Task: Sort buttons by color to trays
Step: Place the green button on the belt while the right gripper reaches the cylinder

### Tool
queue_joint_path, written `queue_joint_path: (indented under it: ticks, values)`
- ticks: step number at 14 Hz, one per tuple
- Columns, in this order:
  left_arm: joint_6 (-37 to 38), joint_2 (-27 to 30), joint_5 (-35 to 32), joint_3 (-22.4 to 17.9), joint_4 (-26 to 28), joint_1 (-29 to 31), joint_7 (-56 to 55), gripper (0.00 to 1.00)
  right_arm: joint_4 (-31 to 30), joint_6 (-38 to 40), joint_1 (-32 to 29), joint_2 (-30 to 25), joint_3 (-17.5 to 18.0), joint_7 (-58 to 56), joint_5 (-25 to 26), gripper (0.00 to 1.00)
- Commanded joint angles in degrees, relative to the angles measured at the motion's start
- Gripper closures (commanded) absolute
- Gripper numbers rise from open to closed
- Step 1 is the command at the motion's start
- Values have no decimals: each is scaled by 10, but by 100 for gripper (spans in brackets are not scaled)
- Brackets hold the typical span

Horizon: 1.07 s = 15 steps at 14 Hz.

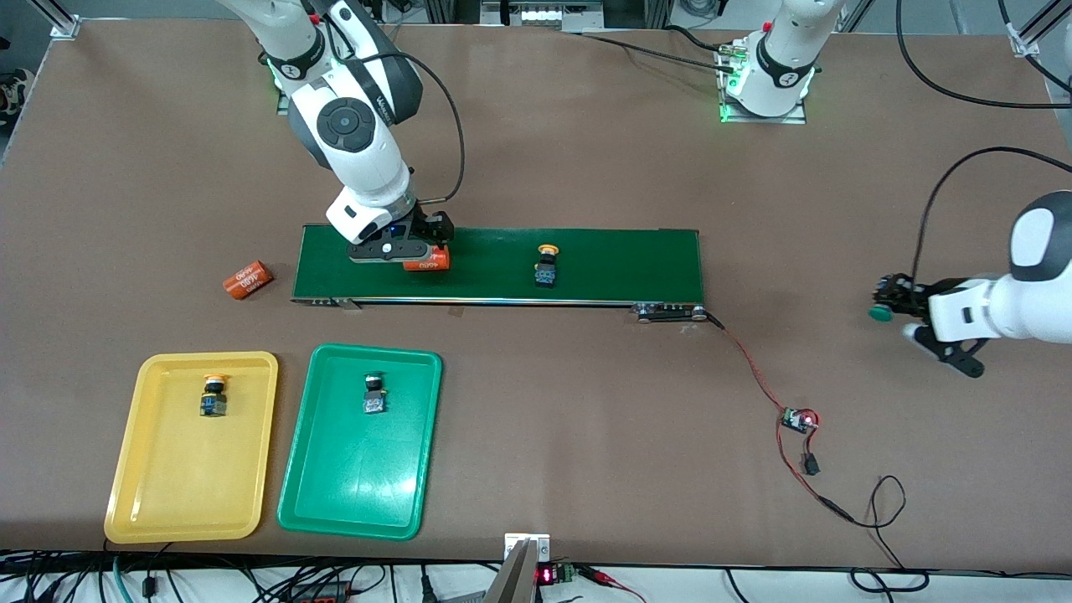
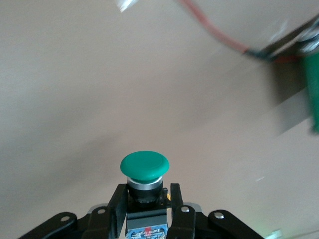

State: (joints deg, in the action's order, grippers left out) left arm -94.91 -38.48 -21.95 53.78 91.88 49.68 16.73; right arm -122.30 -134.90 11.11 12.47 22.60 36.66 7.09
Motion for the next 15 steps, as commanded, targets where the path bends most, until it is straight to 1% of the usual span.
queue_joint_path:
  ticks: [1, 4, 5, 7, 8, 10, 12, 14, 15]
  values:
    - [24, 3, 23, 16, -10, -45, -119, 81, -4, -9, 7, -1, 0, -4, -4, 0]
    - [29, -2, 129, 23, 0, -73, -208, 83, -4, -9, 6, 4, 0, 0, -7, 0]
    - [25, -2, 141, 23, 6, -87, -228, 83, -4, -9, 6, 5, 0, 0, -7, 0]
    - [-9, 0, 144, 28, 24, -124, -321, 83, -4, -9, 6, 6, 0, 3, -7, 0]
    - [-30, -4, 145, 38, 29, -147, -367, 83, -4, -9, 7, 7, 0, 9, -7, 0]
    - [-91, -5, 146, 38, 54, -194, -432, 83, -3, -12, 8, 12, 0, 20, -7, 0]
    - [-140, -6, 145, 37, 83, -219, -475, 82, -3, -16, 8, 15, 0, 22, -7, 0]
    - [-191, -6, 144, 36, 117, -234, -488, 82, -3, -16, 8, 16, 0, 23, -7, 0]
    - [-204, -6, 140, 34, 128, -240, -498, 81, -2, -16, 8, 16, 0, 23, -7, 0]
